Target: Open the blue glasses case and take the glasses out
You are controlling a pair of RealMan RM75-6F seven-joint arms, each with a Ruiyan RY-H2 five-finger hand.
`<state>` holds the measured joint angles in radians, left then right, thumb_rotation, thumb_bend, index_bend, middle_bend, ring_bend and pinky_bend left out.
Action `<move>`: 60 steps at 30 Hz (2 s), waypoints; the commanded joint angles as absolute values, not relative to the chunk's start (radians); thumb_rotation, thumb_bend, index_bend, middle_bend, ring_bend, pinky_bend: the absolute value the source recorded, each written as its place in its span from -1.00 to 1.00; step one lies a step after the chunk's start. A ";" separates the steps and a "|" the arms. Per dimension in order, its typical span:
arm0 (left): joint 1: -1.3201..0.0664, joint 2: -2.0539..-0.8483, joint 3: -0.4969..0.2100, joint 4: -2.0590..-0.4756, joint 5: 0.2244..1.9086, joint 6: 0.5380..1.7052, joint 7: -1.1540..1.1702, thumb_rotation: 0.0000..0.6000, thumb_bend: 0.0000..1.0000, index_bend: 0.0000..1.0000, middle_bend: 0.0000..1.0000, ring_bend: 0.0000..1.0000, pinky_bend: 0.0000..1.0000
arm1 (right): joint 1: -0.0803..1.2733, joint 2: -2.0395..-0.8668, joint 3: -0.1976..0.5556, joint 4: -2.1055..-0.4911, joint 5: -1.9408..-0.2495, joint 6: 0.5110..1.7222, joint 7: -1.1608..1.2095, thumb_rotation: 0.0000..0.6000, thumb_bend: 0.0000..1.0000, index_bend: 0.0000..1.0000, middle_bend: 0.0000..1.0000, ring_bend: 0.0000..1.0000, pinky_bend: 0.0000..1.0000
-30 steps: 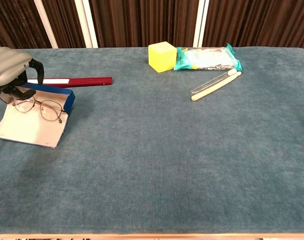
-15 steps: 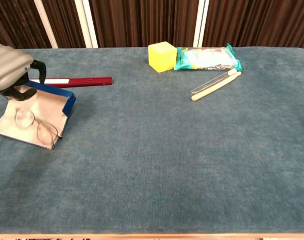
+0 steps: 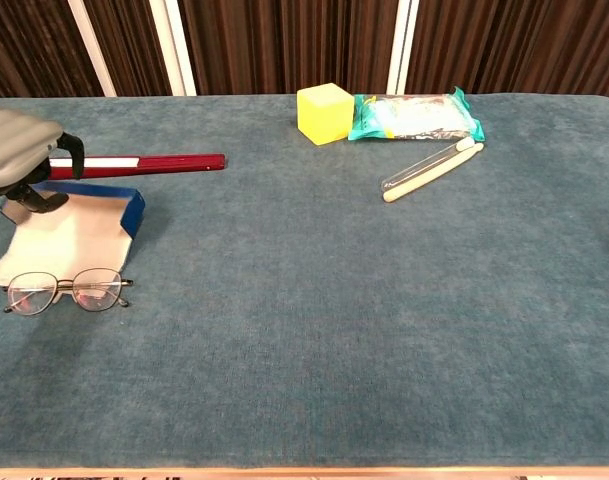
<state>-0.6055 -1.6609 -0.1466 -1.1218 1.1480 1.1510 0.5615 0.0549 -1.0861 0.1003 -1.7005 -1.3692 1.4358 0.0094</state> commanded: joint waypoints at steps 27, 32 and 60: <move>-0.505 -1.449 -0.114 -1.783 0.872 1.183 0.685 1.00 -0.46 -0.01 1.00 1.00 1.00 | 0.054 -1.083 0.096 -1.702 -1.380 1.436 0.020 1.00 -0.59 -1.00 -1.00 -1.00 -0.54; -0.502 -1.460 -0.104 -1.779 0.851 1.208 0.698 1.00 -0.44 0.01 1.00 1.00 1.00 | 0.054 -1.082 0.096 -1.702 -1.383 1.437 0.026 1.00 -0.59 -1.00 -1.00 -1.00 -0.54; -0.534 -1.535 -0.106 -1.706 0.756 1.206 0.702 1.00 -0.30 0.03 1.00 1.00 1.00 | 0.054 -1.079 0.093 -1.703 -1.388 1.435 0.034 1.00 -0.59 -1.00 -1.00 -1.00 -0.54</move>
